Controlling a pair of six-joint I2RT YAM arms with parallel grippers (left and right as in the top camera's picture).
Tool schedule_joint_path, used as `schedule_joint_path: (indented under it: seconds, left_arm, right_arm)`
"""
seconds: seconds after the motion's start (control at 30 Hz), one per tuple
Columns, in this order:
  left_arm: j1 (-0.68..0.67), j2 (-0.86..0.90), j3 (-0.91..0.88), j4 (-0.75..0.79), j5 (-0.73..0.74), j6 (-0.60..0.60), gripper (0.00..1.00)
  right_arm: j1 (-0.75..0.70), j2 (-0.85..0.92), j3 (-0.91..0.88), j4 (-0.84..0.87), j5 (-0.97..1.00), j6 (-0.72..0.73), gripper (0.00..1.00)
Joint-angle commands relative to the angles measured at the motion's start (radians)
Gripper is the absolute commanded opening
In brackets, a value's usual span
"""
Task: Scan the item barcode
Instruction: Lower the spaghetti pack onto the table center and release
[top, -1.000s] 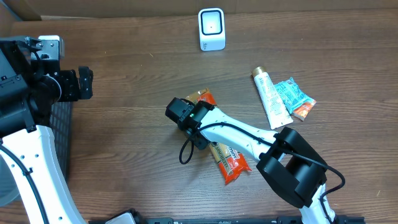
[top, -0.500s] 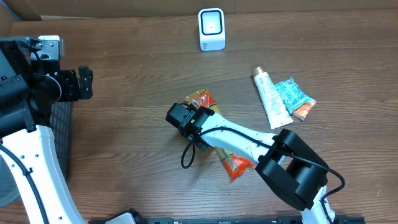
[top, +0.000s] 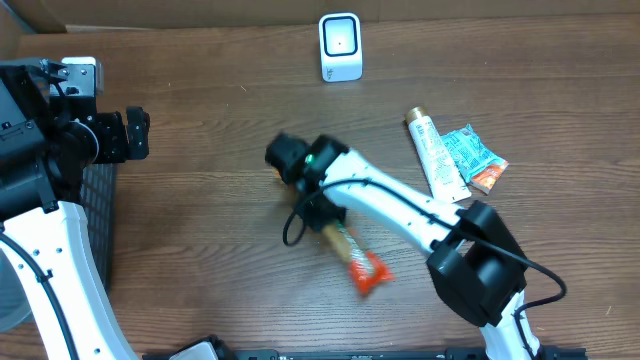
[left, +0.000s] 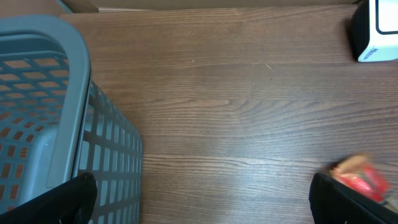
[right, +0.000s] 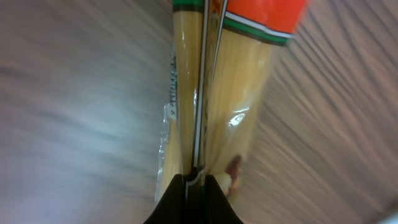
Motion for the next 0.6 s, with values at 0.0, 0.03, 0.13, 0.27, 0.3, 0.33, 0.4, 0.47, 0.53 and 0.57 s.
schedule_joint_path:
  seconds: [0.0,0.03,0.13,0.27,0.3,0.33,0.4,0.47,0.53,0.57]
  left_arm:
    - [0.0,0.002,0.014,0.003,0.008,0.018,1.0]
    - [0.0,0.002,0.014,0.003,0.008,0.018,1.0]
    - [0.0,0.002,0.014,0.003,0.008,0.018,1.0]
    - [0.0,0.002,0.014,0.003,0.008,0.018,1.0]
    - [0.0,0.002,0.014,0.003,0.008,0.018,1.0]
    - [0.0,0.002,0.014,0.003,0.008,0.018,1.0]
    - [0.0,0.002,0.014,0.003,0.008,0.018,1.0]
    - [0.0,0.002,0.014,0.003,0.008,0.018,1.0]
    - [0.0,0.002,0.014,0.003,0.008,0.018,1.0]
    - [0.0,0.002,0.014,0.003,0.008,0.018,1.0]
  right_arm:
    - [-0.072,-0.046,0.109,0.067,-0.527,-0.007,0.04]
    - [-0.097,-0.044,0.103,0.1,-0.647,-0.005,0.04]
    - [-0.152,-0.026,0.058,0.195,-0.885,0.014,0.04]
    - [-0.183,-0.018,-0.069,0.375,-1.015,0.105,0.04]
    - [-0.183,-0.017,-0.107,0.427,-1.025,0.14,0.04]
    - [-0.183,-0.016,-0.142,0.472,-1.035,0.166,0.04]
    - [-0.183,-0.014,-0.221,0.576,-1.062,0.225,0.04]
    - [-0.183,-0.014,-0.291,0.671,-1.088,0.276,0.04]
    - [-0.189,-0.014,-0.348,0.75,-1.098,0.324,0.04]
    - [-0.194,-0.014,-0.369,0.774,-1.097,0.341,0.04]
